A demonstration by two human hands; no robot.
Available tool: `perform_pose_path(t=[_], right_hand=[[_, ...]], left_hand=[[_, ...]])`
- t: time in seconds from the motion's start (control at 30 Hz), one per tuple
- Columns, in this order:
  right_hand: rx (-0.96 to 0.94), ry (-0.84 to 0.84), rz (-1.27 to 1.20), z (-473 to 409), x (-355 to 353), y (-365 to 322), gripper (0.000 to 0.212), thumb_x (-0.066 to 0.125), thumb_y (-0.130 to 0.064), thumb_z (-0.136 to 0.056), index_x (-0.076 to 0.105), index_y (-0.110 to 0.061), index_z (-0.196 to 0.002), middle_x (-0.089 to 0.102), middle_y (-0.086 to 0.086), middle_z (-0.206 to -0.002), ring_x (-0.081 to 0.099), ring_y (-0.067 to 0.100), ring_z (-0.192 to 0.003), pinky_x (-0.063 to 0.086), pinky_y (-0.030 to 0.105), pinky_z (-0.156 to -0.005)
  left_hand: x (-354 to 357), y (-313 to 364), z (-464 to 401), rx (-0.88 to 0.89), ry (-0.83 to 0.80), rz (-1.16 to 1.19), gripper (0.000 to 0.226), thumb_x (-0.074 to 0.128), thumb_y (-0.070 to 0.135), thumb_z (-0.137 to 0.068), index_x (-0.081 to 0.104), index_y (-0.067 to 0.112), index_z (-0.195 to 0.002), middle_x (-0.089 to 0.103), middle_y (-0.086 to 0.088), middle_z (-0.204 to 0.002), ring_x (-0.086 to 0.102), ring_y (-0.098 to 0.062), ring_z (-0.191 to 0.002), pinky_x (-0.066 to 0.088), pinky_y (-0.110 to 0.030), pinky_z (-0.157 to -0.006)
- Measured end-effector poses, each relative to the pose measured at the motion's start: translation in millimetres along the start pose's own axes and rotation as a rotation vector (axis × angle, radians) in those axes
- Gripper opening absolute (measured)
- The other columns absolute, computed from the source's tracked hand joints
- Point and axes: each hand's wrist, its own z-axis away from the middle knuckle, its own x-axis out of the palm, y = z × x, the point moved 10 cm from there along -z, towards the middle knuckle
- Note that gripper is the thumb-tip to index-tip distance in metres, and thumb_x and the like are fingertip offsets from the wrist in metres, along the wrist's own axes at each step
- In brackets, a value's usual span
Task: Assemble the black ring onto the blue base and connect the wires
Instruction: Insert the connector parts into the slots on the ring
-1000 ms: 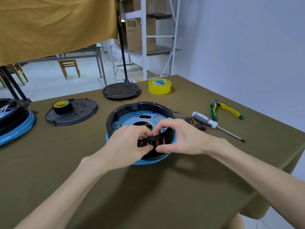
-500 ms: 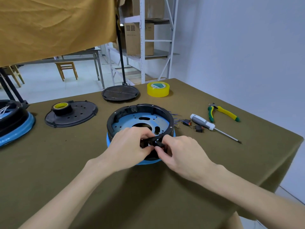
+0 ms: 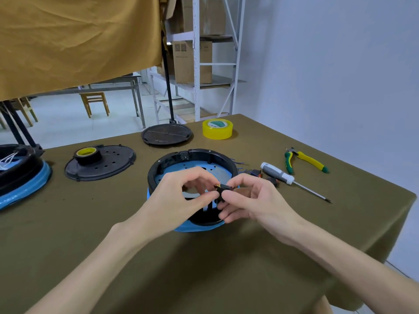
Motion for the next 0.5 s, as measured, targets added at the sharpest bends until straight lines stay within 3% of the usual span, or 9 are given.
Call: perform_pose_path(t=[0.1,0.17,0.23,0.33,0.43,0.5], right_hand=[[0.091,-0.080,-0.230,1,8,5,0.022,0.074,-0.022,-0.091,0.069,-0.005,-0.103,0.070,0.028,-0.102,0.071,0.028,-0.082,0.060,0.032,-0.077],[0.072,-0.048,-0.251,-2,4,4,0.022,0.078,-0.014,-0.084,0.071,-0.004,-0.103,0.069,0.023,-0.098,0.070,0.025,-0.079,0.060,0.029,-0.075],[-0.001,0.016,-0.131,-4,-5,-1,0.026,0.080,-0.008,-0.082,0.072,-0.004,-0.106,0.070,0.017,-0.093,0.072,0.026,-0.077,0.060,0.029,-0.074],[-0.170,0.144,0.285,-3,-18,-14,0.026,0.085,-0.005,-0.082,0.072,-0.013,-0.104,0.073,0.008,-0.090,0.074,0.024,-0.075,0.061,0.029,-0.073],[-0.273,0.156,0.519,3,-18,-16,0.028,0.086,-0.010,-0.082,0.071,-0.025,-0.098,0.074,0.000,-0.088,0.071,0.016,-0.076,0.059,0.029,-0.074],[-0.325,0.181,0.564,6,-24,-18,0.027,0.086,-0.014,-0.082,0.070,-0.029,-0.098,0.074,-0.001,-0.088,0.071,0.017,-0.077,0.059,0.029,-0.074]], left_hand=[[-5,6,0,0.052,0.037,-0.029,0.018,0.079,0.017,-0.090,0.075,0.030,-0.102,0.071,0.019,-0.095,0.069,-0.013,-0.089,0.053,-0.022,-0.081],[-6,6,1,0.067,0.037,-0.065,0.022,0.079,0.017,-0.090,0.074,0.030,-0.107,0.071,0.018,-0.101,0.069,-0.013,-0.094,0.053,-0.029,-0.085],[-4,0,0,0.037,0.000,-0.121,0.034,0.080,0.018,-0.089,0.070,0.034,-0.117,0.069,0.022,-0.109,0.066,-0.009,-0.106,0.049,-0.025,-0.092],[4,-13,2,-0.023,-0.087,-0.236,0.050,0.080,0.028,-0.088,0.060,0.038,-0.132,0.061,0.028,-0.122,0.054,-0.001,-0.123,0.042,-0.022,-0.104],[13,-26,4,-0.110,-0.158,-0.287,0.057,0.076,0.039,-0.090,0.051,0.039,-0.141,0.056,0.029,-0.130,0.051,0.006,-0.123,0.044,-0.026,-0.108],[18,-33,6,-0.148,-0.187,-0.372,0.057,0.072,0.047,-0.090,0.048,0.042,-0.142,0.059,0.029,-0.130,0.054,0.008,-0.117,0.047,-0.025,-0.101]])
